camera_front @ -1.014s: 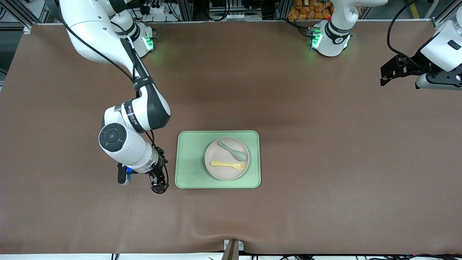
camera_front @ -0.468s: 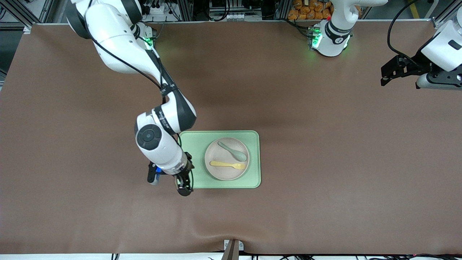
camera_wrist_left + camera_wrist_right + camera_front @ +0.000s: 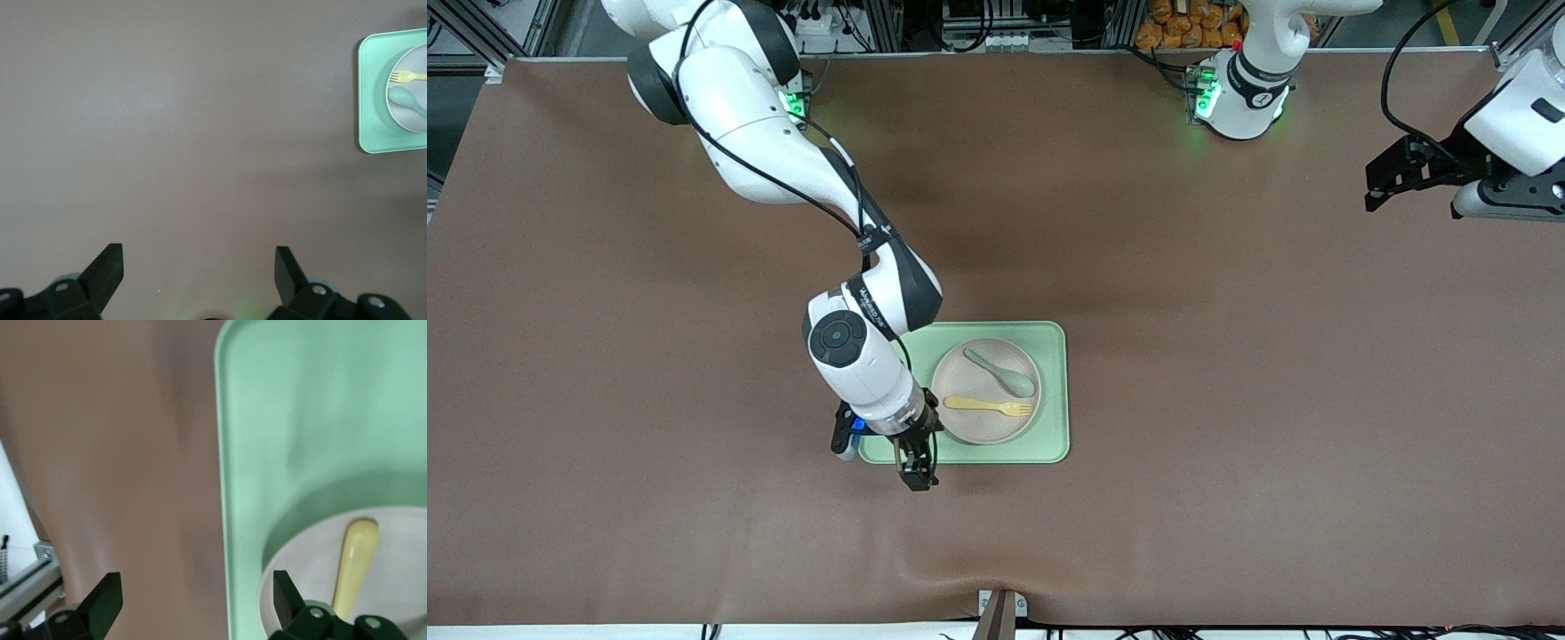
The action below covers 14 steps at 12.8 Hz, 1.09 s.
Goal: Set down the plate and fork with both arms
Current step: 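Move the right gripper over the plate above the yellow fork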
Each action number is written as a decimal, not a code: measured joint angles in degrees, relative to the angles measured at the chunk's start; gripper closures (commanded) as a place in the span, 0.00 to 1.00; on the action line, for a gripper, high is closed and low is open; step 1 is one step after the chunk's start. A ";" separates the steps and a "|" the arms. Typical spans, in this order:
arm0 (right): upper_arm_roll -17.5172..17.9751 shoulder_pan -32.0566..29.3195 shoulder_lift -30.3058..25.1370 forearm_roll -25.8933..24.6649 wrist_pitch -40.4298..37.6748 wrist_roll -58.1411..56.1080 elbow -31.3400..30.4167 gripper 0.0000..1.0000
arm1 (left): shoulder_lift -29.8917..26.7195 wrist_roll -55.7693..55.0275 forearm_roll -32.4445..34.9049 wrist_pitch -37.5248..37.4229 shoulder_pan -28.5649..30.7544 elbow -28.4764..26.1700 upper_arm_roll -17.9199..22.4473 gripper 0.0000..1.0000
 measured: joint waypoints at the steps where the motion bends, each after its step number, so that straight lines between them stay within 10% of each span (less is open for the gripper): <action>1: 0.57 0.04 0.07 0.62 0.00 0.77 0.02 0.00 | 0.00 0.00 0.00 0.00 0.00 0.00 0.00 0.00; 14: 3.16 2.50 2.98 7.96 -3.72 7.58 0.15 0.18 | 0.00 0.00 0.00 0.00 0.01 0.00 0.00 0.00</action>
